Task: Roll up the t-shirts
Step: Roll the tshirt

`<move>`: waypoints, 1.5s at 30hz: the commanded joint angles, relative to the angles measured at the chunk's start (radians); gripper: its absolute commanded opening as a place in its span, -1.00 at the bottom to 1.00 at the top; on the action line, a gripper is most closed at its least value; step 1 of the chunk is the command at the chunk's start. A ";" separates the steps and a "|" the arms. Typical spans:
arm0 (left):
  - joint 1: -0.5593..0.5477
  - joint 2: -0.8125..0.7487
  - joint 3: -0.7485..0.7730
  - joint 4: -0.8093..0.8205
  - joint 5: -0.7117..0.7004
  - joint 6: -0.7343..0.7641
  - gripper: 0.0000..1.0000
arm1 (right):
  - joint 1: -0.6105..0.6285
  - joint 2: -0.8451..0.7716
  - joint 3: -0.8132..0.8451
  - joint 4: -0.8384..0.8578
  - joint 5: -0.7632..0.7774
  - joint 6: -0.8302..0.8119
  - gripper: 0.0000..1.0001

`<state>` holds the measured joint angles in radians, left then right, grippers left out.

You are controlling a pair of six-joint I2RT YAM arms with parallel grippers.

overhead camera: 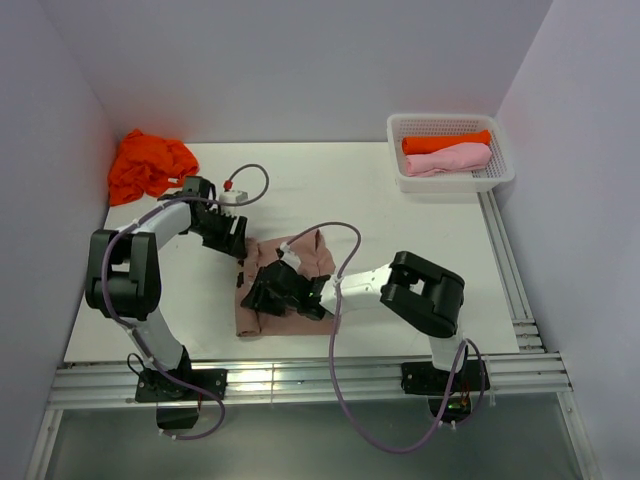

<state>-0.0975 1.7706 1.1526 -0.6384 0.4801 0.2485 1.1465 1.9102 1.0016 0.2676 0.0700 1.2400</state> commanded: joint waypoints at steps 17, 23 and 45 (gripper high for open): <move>-0.163 -0.034 0.001 0.054 -0.201 -0.038 0.38 | 0.085 -0.024 0.426 -0.694 0.370 -0.057 0.12; -0.191 -0.008 0.022 0.051 -0.213 -0.057 0.38 | 0.098 0.061 0.600 -0.801 0.407 -0.100 0.11; -0.235 0.023 0.131 0.005 -0.221 -0.075 0.40 | 0.113 0.233 0.687 -0.982 0.390 -0.045 0.14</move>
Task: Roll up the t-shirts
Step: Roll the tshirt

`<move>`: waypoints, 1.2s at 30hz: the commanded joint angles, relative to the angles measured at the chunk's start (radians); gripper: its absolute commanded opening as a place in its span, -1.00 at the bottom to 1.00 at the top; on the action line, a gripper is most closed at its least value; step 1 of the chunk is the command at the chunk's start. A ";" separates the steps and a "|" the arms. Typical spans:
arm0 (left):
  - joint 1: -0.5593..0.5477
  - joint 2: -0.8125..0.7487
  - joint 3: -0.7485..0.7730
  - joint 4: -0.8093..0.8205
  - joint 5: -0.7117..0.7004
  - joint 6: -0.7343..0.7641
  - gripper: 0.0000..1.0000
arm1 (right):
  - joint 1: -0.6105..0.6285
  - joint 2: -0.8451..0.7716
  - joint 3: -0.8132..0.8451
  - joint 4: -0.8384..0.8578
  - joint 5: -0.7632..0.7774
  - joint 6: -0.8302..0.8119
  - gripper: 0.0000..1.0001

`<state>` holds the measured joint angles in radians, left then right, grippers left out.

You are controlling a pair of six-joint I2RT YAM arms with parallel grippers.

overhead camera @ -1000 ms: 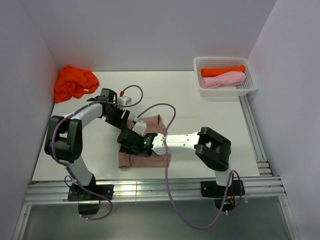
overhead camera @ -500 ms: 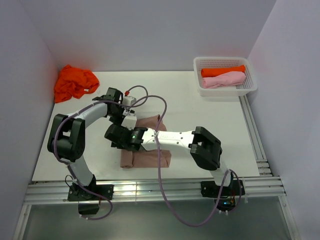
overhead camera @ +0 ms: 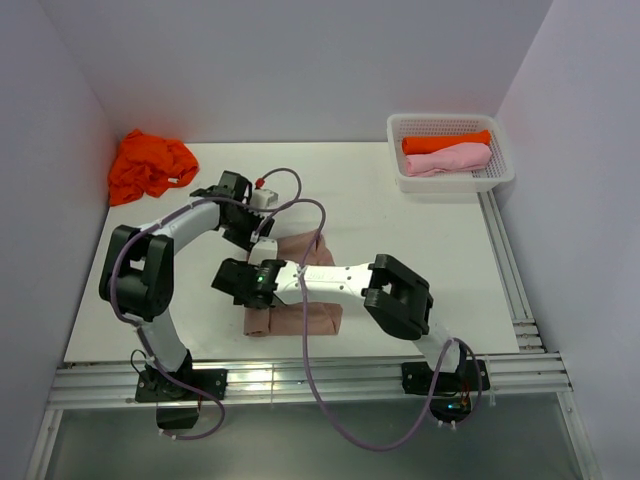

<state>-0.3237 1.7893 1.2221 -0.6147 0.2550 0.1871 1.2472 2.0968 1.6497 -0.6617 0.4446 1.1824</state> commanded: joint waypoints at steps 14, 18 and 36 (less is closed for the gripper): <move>0.000 -0.008 0.217 -0.099 0.052 -0.017 0.41 | 0.009 0.039 -0.020 -0.033 -0.020 0.017 -0.01; 0.018 -0.022 0.226 -0.120 0.089 -0.008 0.41 | -0.005 -0.046 -0.171 0.173 -0.081 -0.004 -0.29; 0.098 -0.111 0.011 -0.099 0.205 0.054 0.40 | -0.155 -0.210 -0.879 1.358 -0.438 0.151 -0.36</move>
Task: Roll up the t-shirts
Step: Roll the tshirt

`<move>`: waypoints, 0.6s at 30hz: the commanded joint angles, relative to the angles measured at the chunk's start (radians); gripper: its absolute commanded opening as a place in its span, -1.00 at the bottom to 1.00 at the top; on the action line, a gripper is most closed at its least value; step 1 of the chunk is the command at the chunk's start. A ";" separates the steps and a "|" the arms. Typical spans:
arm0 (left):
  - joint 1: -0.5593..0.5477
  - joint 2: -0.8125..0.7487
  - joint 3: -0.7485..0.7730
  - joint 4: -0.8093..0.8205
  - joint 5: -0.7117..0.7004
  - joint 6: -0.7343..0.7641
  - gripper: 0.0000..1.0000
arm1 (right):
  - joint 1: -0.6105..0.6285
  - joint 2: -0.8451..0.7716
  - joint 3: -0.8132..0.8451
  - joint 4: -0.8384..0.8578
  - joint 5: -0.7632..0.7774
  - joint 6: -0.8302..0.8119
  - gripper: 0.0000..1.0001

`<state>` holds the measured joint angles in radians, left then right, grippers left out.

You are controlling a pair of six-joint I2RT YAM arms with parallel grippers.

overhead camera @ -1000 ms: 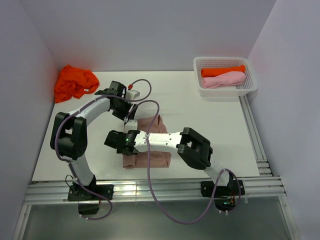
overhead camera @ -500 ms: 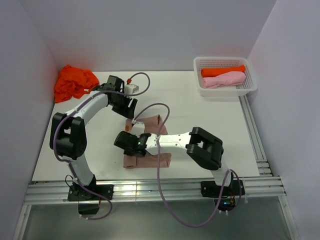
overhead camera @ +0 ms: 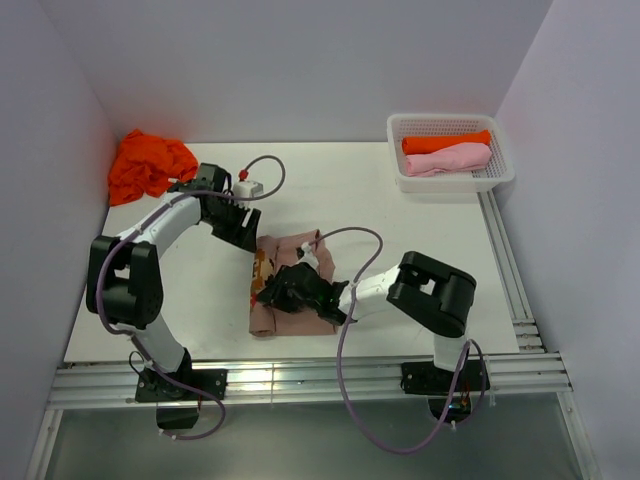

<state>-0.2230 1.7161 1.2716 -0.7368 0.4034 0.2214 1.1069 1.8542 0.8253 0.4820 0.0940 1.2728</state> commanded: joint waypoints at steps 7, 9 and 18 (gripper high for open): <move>-0.016 -0.023 -0.087 0.060 0.066 0.006 0.40 | -0.036 0.074 -0.111 0.342 -0.106 0.125 -0.32; -0.027 -0.010 -0.097 0.082 0.043 -0.010 0.40 | -0.036 0.071 -0.104 0.307 -0.099 0.120 -0.27; -0.098 0.036 -0.106 0.137 -0.035 -0.054 0.39 | -0.007 -0.036 0.018 -0.195 0.088 0.053 0.04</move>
<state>-0.3027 1.7409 1.1664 -0.6395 0.3908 0.1921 1.0824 1.8595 0.7895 0.5644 0.0624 1.3727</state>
